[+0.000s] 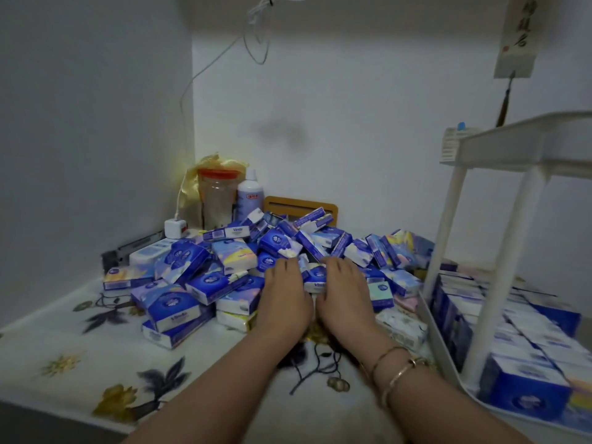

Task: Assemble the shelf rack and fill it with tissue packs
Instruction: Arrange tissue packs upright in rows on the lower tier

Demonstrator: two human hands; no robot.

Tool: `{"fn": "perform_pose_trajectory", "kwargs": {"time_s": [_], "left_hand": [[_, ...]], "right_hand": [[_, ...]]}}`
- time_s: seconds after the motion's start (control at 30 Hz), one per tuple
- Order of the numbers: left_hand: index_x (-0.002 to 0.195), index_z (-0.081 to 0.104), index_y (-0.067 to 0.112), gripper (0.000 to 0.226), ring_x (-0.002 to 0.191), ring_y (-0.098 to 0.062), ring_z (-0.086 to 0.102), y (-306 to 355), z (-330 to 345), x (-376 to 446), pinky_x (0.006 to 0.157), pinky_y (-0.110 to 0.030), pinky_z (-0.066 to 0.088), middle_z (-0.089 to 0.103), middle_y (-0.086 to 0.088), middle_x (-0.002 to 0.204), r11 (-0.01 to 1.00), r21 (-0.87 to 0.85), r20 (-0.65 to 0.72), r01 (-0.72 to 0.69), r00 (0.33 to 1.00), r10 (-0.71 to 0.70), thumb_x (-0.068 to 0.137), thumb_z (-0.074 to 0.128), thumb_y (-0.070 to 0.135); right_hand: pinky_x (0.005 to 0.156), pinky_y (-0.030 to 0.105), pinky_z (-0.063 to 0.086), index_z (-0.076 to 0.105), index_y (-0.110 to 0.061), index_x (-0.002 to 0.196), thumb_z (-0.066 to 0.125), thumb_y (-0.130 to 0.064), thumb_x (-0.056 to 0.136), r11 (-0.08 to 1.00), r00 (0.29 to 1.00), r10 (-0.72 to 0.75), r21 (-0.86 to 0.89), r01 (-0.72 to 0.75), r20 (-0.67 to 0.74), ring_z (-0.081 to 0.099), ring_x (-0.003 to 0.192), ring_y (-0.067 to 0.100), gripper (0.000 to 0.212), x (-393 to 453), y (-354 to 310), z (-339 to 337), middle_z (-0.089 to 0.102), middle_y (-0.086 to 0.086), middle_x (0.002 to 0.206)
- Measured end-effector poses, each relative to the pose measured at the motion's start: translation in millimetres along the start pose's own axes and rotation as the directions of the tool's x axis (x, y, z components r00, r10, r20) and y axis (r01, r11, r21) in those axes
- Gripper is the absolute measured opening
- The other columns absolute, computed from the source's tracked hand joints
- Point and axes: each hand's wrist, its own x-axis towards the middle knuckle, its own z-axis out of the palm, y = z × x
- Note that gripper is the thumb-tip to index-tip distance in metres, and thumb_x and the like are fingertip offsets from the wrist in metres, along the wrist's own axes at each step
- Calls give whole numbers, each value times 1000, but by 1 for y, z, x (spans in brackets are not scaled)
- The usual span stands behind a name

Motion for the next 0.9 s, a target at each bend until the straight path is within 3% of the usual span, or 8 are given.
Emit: {"fn": "perform_pose_trajectory", "kwargs": {"time_s": [0.1,0.27,0.47,0.57,0.63,0.7,0.8,0.9], "left_hand": [[133,37,12,47,124,-28,36,-2,12,15,95,-33,38,36,-9,136,992,129,-28,6,1000,-3,89,53,11],[126,47,15,36,116,-25,42,-12,14,24,90,-34,43,44,-6,124,993,114,-135,-40,989,55,90,55,11],[95,59,18,7,84,-9,52,-5,-3,11,70,-22,40,56,3,94,916,-385,-290,-115,957,-2,92,60,25],[90,51,20,10,77,-4,55,-1,-11,10,68,-21,46,55,4,86,730,-674,-112,116,960,-256,93,59,25],[90,49,15,14,84,-22,65,-1,-12,12,77,-39,56,61,-9,91,469,-828,135,307,921,-365,94,56,25],[101,55,4,18,97,-34,66,4,-15,10,87,-52,54,67,-19,103,150,-897,353,415,879,-320,95,51,21],[117,60,5,42,103,-33,64,5,-19,6,96,-50,49,67,-22,115,-159,-890,451,427,875,-175,100,39,36],[121,59,8,62,106,-31,64,-1,-25,6,86,-46,54,66,-21,118,-268,-833,515,484,855,-57,95,33,58]], "right_hand": [[119,39,14,22,-17,148,50,-13,90,997,998,-22,-71,25,51,15,145,26,65,5,1,3,35,4,150],[106,34,30,42,-19,133,53,-14,90,993,998,-47,-112,41,-51,39,125,25,44,6,12,1,56,2,125],[78,36,46,50,-20,127,43,-22,98,990,984,94,121,-76,-149,54,108,24,30,2,12,-9,63,4,113],[68,29,42,51,-22,128,42,-26,100,923,956,204,366,-116,-210,59,100,20,30,-2,12,-21,64,1,111],[67,25,40,53,-22,125,44,-24,99,858,948,193,513,-37,-254,60,95,16,27,-5,10,-26,63,-4,110],[68,22,46,55,-24,118,47,-21,99,807,955,116,587,71,-274,61,92,12,22,-7,5,-28,61,-9,106],[75,11,50,57,-28,111,47,-13,97,735,985,-31,664,137,-169,59,102,1,23,-10,0,-26,62,-12,115],[74,7,49,62,-27,105,44,2,92,692,993,-96,712,115,-67,54,108,-2,36,-12,-2,-28,61,-13,120]]}}
